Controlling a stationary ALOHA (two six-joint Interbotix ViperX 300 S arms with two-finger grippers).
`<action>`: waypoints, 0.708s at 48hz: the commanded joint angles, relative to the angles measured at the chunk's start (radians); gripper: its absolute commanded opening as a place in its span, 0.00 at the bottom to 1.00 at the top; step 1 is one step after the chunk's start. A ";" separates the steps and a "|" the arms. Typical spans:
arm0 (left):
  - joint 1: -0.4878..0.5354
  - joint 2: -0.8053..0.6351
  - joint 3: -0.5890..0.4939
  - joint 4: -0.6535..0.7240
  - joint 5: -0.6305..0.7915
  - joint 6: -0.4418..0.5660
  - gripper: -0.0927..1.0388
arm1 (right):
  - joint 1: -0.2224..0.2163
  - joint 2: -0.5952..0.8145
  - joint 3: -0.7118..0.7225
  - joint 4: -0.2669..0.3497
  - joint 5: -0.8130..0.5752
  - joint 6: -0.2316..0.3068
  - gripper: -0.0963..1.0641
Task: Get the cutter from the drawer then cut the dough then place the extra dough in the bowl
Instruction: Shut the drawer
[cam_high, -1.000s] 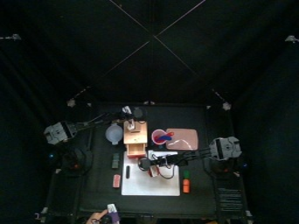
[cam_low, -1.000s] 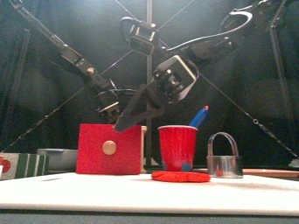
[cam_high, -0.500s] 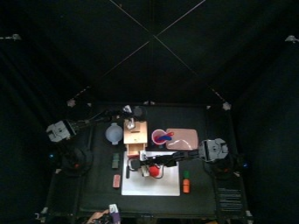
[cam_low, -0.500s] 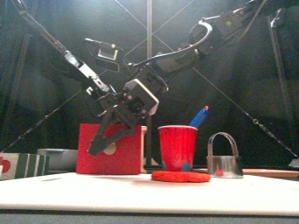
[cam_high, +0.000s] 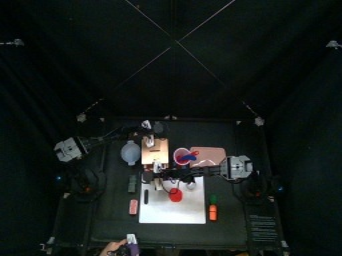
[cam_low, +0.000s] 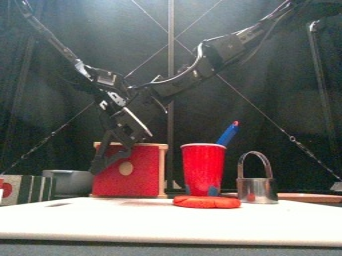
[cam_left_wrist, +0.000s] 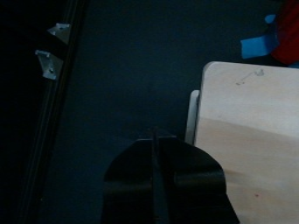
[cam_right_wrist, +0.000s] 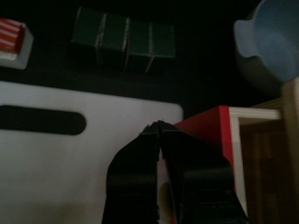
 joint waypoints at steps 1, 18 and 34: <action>-0.008 -0.008 -0.021 0.003 -0.026 0.002 0.43 | -0.029 -0.009 -0.049 -0.008 -0.006 -0.002 0.39; -0.008 -0.008 -0.021 0.017 -0.052 0.002 0.43 | -0.072 0.025 -0.091 -0.058 -0.009 -0.002 0.39; -0.008 -0.009 -0.017 0.049 -0.114 -0.003 0.43 | -0.049 -0.012 -0.109 -0.057 -0.006 0.000 0.39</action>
